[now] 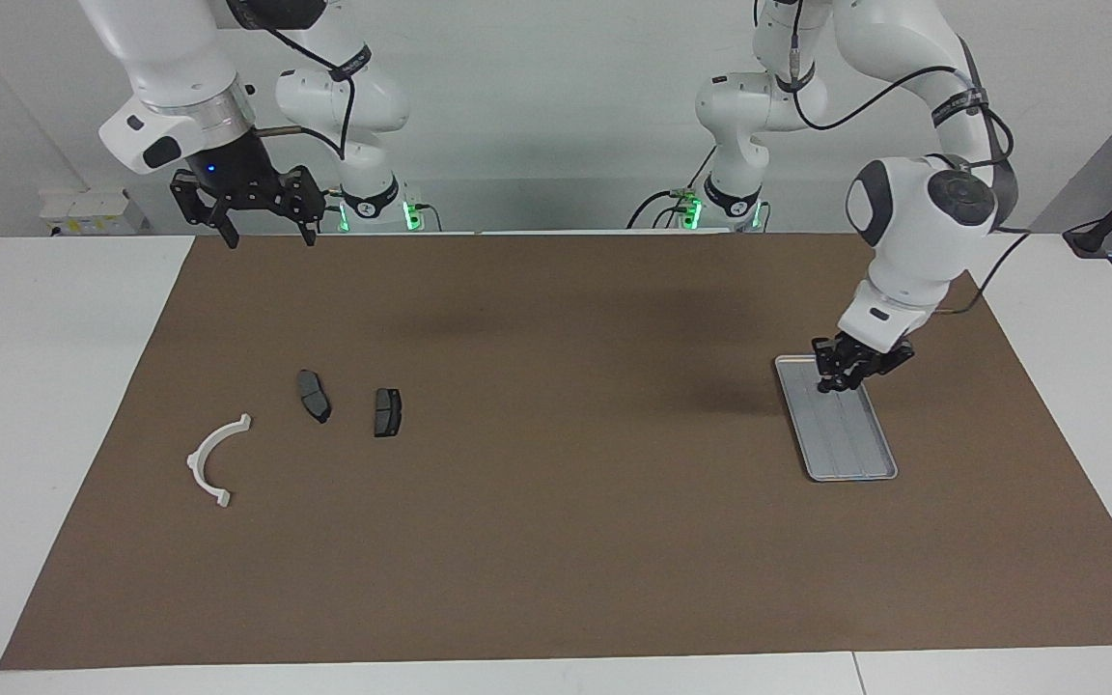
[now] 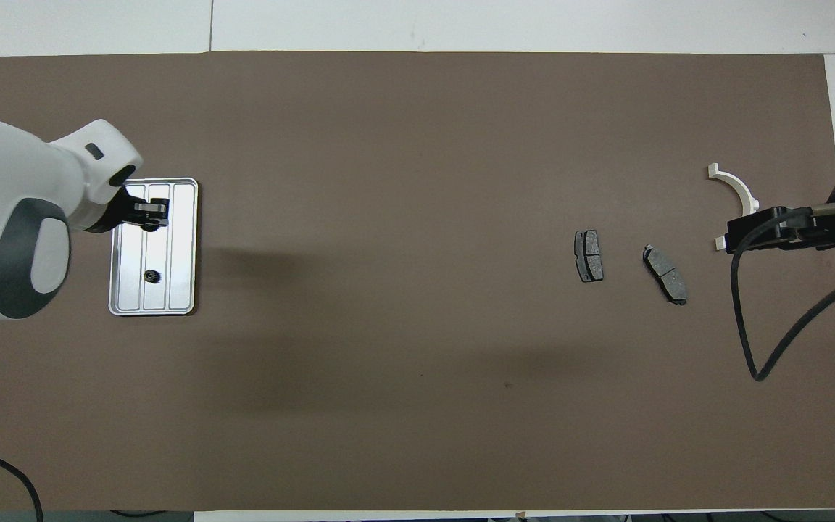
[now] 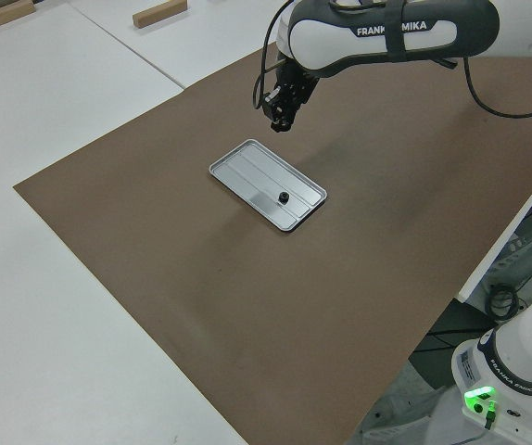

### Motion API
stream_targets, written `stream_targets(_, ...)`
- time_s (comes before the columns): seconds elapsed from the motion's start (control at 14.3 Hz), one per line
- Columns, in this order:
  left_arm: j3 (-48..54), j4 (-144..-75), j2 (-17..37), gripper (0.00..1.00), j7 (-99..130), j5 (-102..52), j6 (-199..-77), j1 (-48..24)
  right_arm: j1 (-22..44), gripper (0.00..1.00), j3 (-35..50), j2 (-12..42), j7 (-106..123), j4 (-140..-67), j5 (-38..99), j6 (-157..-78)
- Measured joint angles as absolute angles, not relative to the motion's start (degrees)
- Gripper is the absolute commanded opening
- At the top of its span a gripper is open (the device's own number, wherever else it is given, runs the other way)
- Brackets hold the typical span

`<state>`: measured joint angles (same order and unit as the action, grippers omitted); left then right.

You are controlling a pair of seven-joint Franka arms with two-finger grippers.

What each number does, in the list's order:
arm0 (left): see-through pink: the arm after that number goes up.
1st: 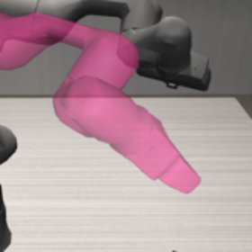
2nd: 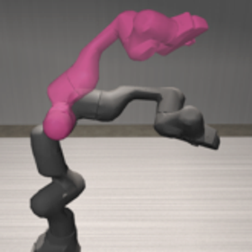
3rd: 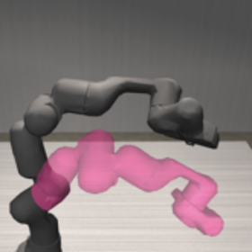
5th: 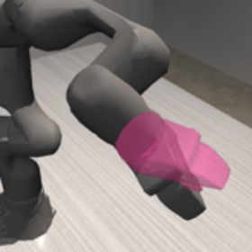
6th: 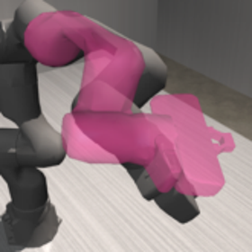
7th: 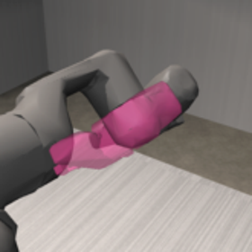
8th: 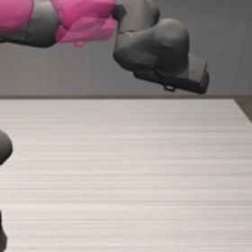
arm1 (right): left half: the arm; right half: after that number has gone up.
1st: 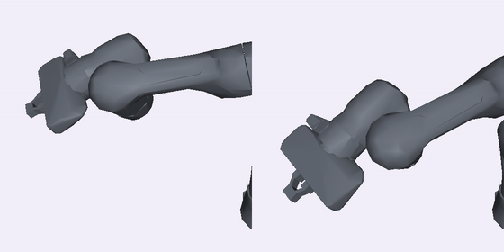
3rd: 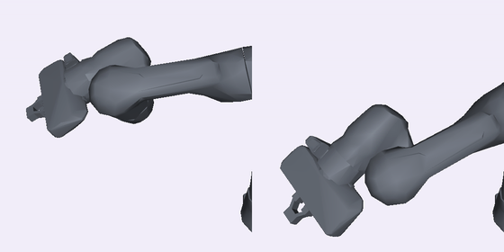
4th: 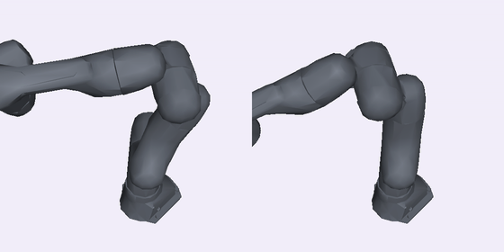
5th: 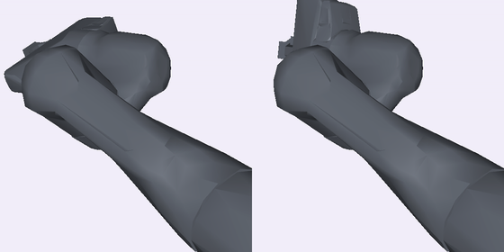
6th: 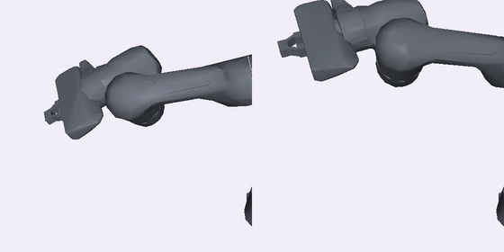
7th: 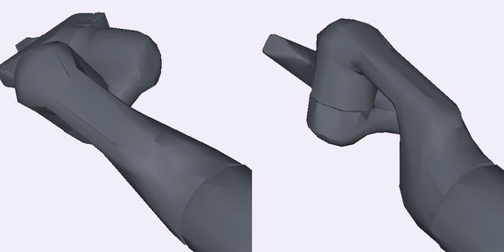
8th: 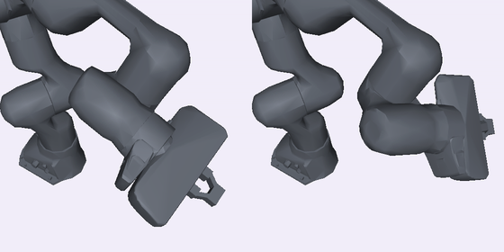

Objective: Pick bearing gear from pile to tray
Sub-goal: 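Carry the black bearing with the left gripper into the silver tray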

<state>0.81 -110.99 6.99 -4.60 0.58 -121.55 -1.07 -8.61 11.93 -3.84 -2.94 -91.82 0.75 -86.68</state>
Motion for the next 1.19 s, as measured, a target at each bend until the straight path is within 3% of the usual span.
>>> stream_targets(1.19, 1.43, -118.39, 15.15, 0.0, -8.26, -0.41, -139.39, 1.06, -8.63, 1.0, 11.87, -3.95, -2.94, -91.82, 0.75, -86.68)
